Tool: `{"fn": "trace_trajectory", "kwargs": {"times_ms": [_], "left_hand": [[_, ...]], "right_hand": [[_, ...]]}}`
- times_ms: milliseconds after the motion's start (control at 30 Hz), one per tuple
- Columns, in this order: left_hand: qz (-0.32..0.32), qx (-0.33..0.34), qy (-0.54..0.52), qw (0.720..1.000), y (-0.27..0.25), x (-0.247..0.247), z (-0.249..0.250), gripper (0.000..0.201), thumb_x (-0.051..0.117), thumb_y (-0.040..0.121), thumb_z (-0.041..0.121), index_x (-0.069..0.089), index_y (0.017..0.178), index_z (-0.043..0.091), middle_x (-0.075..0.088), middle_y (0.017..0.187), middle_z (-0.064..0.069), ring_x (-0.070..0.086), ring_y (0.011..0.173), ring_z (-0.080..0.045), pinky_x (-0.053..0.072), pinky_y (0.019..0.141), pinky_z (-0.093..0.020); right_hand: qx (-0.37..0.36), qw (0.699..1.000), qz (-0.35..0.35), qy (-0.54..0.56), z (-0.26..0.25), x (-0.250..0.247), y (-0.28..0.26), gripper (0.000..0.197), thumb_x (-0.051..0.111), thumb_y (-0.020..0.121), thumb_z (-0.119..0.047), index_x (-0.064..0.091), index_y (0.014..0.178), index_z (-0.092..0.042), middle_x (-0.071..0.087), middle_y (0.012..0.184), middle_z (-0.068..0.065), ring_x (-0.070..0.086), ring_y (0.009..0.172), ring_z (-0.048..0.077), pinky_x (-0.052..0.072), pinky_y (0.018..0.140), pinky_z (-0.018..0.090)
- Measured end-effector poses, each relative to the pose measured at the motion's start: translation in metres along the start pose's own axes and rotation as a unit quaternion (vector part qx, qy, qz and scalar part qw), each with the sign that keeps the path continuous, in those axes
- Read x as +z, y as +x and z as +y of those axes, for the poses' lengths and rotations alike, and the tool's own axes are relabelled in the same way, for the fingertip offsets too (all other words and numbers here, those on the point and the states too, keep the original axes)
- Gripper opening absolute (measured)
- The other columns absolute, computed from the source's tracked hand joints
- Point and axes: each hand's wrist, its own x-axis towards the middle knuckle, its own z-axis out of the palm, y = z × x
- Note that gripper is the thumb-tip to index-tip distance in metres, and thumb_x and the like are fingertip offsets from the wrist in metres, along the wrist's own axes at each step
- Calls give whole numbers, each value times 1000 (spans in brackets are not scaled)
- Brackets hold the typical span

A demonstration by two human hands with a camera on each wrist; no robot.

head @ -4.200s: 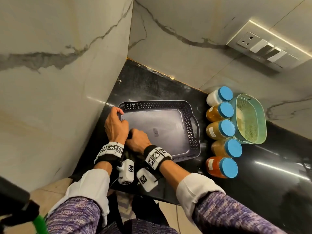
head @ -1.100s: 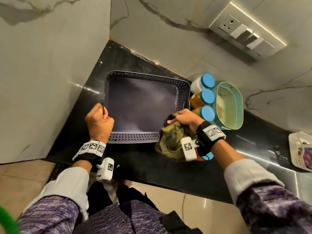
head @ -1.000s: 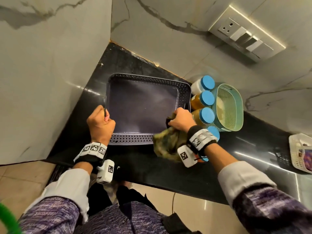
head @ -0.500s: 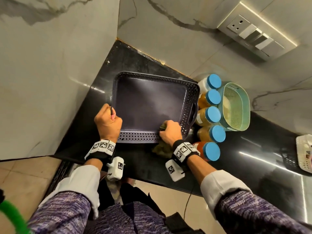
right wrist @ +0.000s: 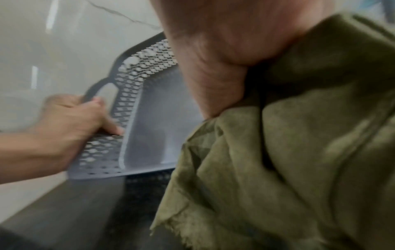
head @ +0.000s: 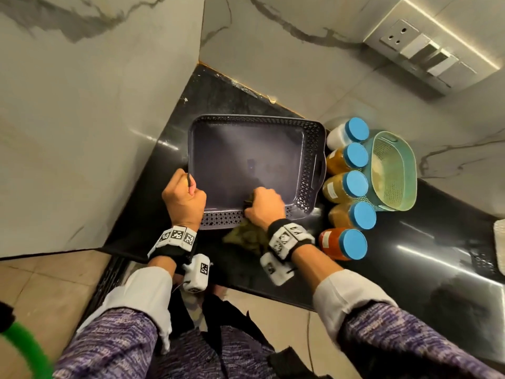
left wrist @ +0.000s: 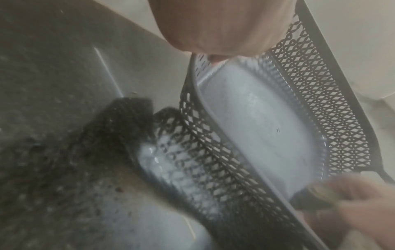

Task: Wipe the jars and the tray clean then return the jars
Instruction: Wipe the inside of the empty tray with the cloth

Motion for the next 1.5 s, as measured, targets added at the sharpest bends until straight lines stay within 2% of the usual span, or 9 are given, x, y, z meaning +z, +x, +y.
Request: {"fn": "trace_trajectory", "kwargs": {"times_ms": [167, 533, 600, 733, 867, 1000, 1133, 1300, 1500], "left_hand": [[8, -14, 6, 1000, 6, 3, -1, 18, 35, 56, -13, 35, 58, 5, 40, 59, -12, 30, 47, -27, 26, 46, -37], [31, -92, -20, 995, -3, 9, -2, 14, 38, 60, -7, 36, 60, 7, 39, 59, -13, 32, 51, -31, 31, 49, -46], [32, -118, -21, 992, -7, 6, 0, 16, 43, 64, -7, 39, 63, 8, 42, 61, -13, 35, 53, -30, 34, 52, -46], [4, -182, 20, 983, -9, -3, 19, 31, 68, 70, -2, 45, 86, 11, 50, 76, -9, 44, 64, -25, 37, 63, -37], [14, -108, 70, 992, 30, -12, 33, 51, 67, 62, 4, 46, 108, -1, 51, 108, -20, 53, 92, -39, 43, 82, -47], [-146, -60, 174, 972, 77, -3, 34, 80, 74, 57, 7, 48, 132, -1, 53, 129, -23, 53, 116, -43, 42, 94, -48], [-288, -165, 229, 915, 85, 15, 13, 64, 80, 72, 11, 50, 128, 0, 59, 127, -29, 59, 115, -50, 48, 91, -51], [-243, -240, 189, 921, 60, 2, -7, 29, 74, 81, 14, 62, 105, 5, 71, 107, -28, 65, 100, -50, 50, 82, -47], [-140, -292, 164, 932, 9, -4, 11, 38, 74, 75, 12, 53, 106, 9, 67, 106, -23, 63, 99, -46, 45, 81, -48]], "right_hand": [[57, 998, 39, 11, 47, -12, 7, 25, 66, 84, -12, 70, 108, -6, 73, 114, 21, 68, 110, 42, 54, 93, 42], [-51, 978, -27, 202, -66, 59, -11, 2, 70, 89, -14, 69, 88, -12, 77, 101, 18, 70, 101, 38, 51, 81, 35], [-59, 975, -42, 211, -64, 61, -10, 16, 70, 88, -16, 59, 77, -19, 77, 97, 17, 69, 99, 37, 44, 74, 30], [-110, 986, -107, 71, -39, 43, -6, 16, 71, 80, -12, 69, 96, -12, 75, 104, 17, 69, 101, 39, 52, 76, 35], [-186, 957, -170, -143, -14, 18, -7, 30, 70, 81, -8, 71, 111, -6, 72, 113, 23, 69, 105, 43, 56, 82, 42], [-219, 920, -172, -276, 5, 4, -12, 27, 68, 90, -13, 72, 117, -11, 73, 118, 16, 70, 109, 38, 56, 83, 39], [-216, 913, -110, -327, 11, 1, -20, 25, 63, 95, -18, 72, 118, -14, 73, 120, 12, 70, 113, 37, 55, 91, 40], [-166, 919, -44, -355, 30, -1, -25, 20, 61, 91, -14, 74, 106, -17, 75, 114, 10, 69, 113, 32, 39, 107, 39], [-154, 925, -42, -346, 44, -6, -25, 22, 60, 90, -7, 74, 106, -12, 75, 112, 13, 68, 112, 36, 46, 98, 38]]}}
